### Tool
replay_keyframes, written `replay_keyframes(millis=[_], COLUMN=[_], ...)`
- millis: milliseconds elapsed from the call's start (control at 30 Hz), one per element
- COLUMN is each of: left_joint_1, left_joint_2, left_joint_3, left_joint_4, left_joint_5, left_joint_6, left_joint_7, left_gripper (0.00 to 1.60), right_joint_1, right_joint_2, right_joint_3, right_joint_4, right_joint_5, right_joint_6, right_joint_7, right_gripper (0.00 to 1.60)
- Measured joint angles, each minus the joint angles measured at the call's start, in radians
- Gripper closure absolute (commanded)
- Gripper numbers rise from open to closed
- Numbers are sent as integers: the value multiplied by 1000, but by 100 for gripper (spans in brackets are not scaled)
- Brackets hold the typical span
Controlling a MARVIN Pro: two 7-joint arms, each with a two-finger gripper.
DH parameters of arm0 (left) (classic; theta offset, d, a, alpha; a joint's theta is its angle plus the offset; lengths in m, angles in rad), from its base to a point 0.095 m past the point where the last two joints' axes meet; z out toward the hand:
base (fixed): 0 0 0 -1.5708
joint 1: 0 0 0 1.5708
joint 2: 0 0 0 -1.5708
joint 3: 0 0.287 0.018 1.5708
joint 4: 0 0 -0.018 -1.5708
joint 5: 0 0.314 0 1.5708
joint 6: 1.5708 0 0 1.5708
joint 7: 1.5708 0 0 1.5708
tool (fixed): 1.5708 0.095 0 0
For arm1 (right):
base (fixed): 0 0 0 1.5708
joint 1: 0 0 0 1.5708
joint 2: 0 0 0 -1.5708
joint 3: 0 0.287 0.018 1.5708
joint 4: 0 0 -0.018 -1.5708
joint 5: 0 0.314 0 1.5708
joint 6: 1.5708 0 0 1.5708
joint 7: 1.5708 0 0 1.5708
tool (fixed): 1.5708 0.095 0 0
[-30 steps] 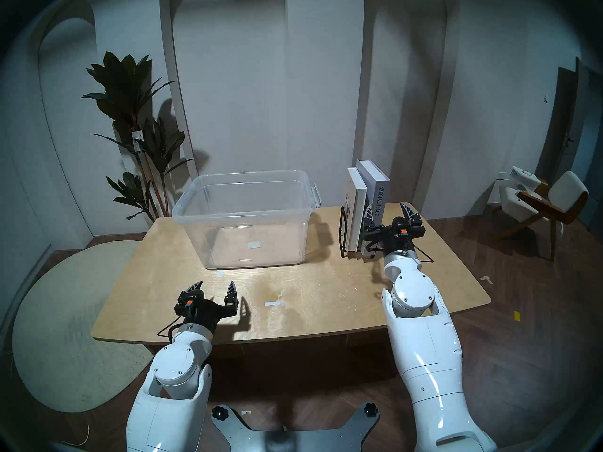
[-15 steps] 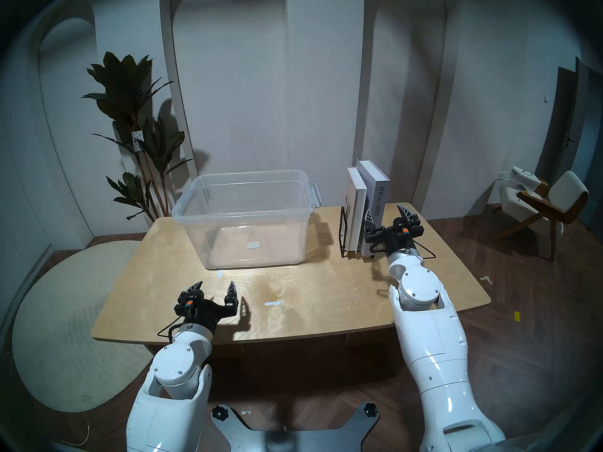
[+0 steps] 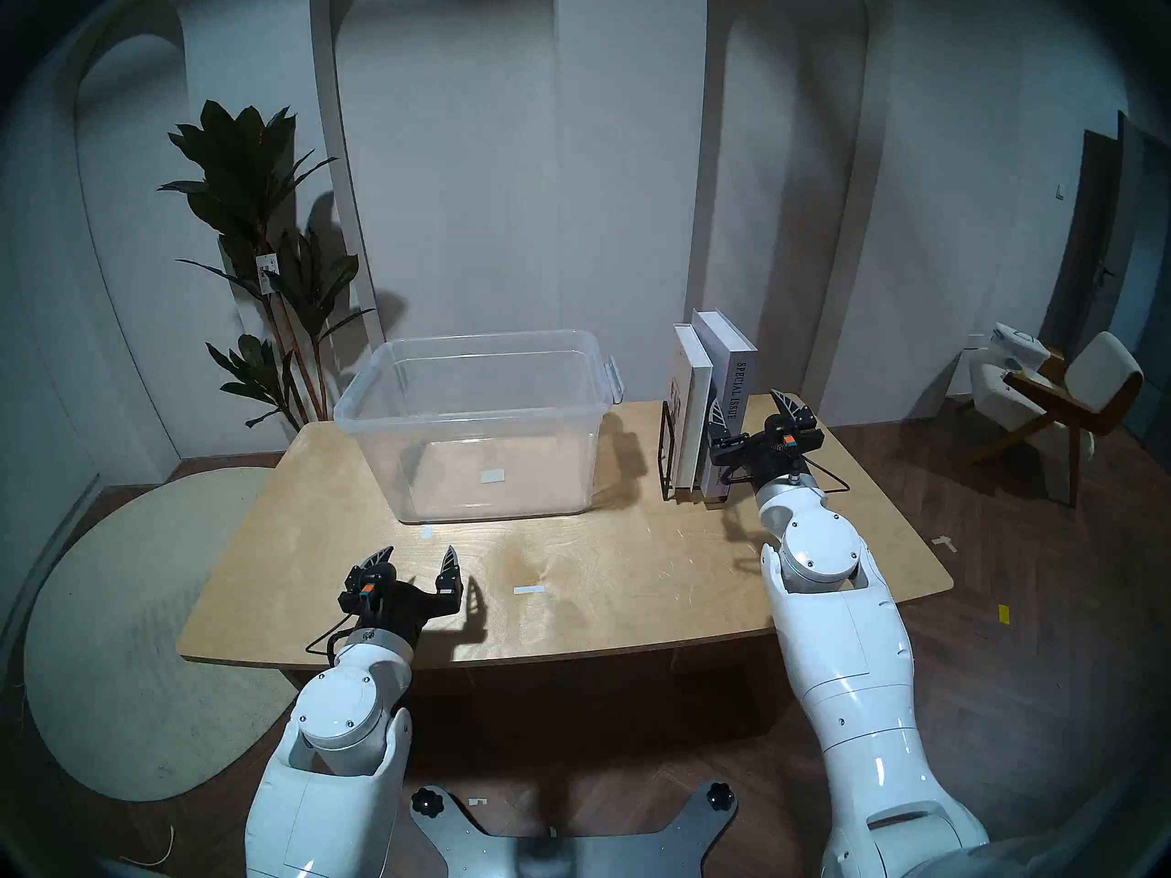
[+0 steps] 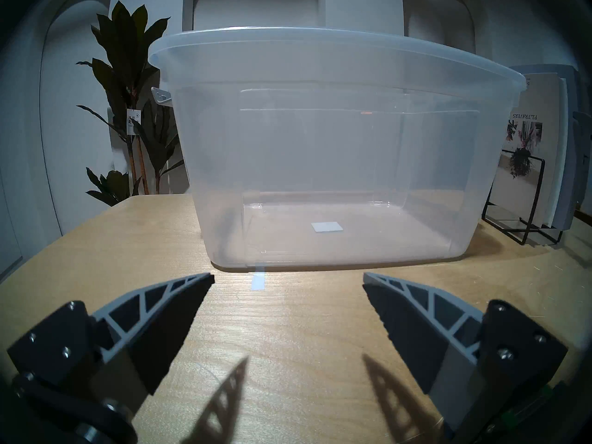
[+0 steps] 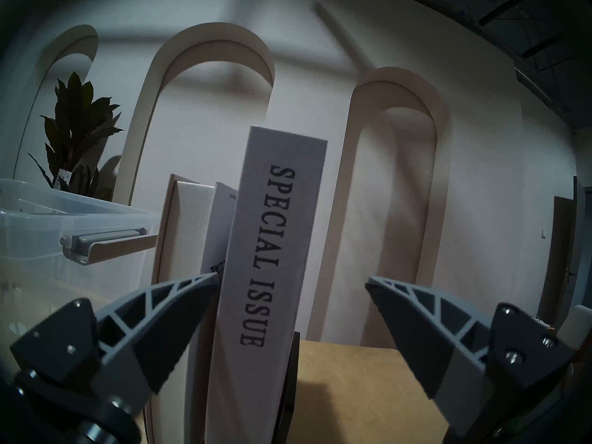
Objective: Pack the books into the storage box
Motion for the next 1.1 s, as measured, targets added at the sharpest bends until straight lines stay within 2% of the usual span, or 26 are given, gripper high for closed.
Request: replay_keyframes(millis=[500,800,867,900,933,967,1067,1100], left_joint_1=[0,0,0,0,0,0,0,0], left_joint_2=[0,0,0,0,0,0,0,0], left_joint_3=[0,0,0,0,0,0,0,0], left_joint_4=[0,0,0,0,0,0,0,0], left_joint_5=[0,0,0,0,0,0,0,0], left_joint_6=[0,0,0,0,0,0,0,0], left_joint_7=[0,0,0,0,0,0,0,0], left_gripper=[0,0,0,0,0,0,0,0], right_joint_1=[41,73,82,88,95,99,118,122], right_joint_2=[8,9,7,5,3,1,-7,-10], right_joint_3=[0,-25,-29,-31,-32,-33,-36,-37], right_joint_4=[56,96,109,118,129,136,167,172], right_joint_5=[15,8,4,2,-1,-3,-11,-13], right_joint_6=[-4,-2,3,7,13,17,29,30], right_joint_7=[21,29,27,22,17,14,-7,-14], right_gripper=[0,0,16,16,67,87,110,113])
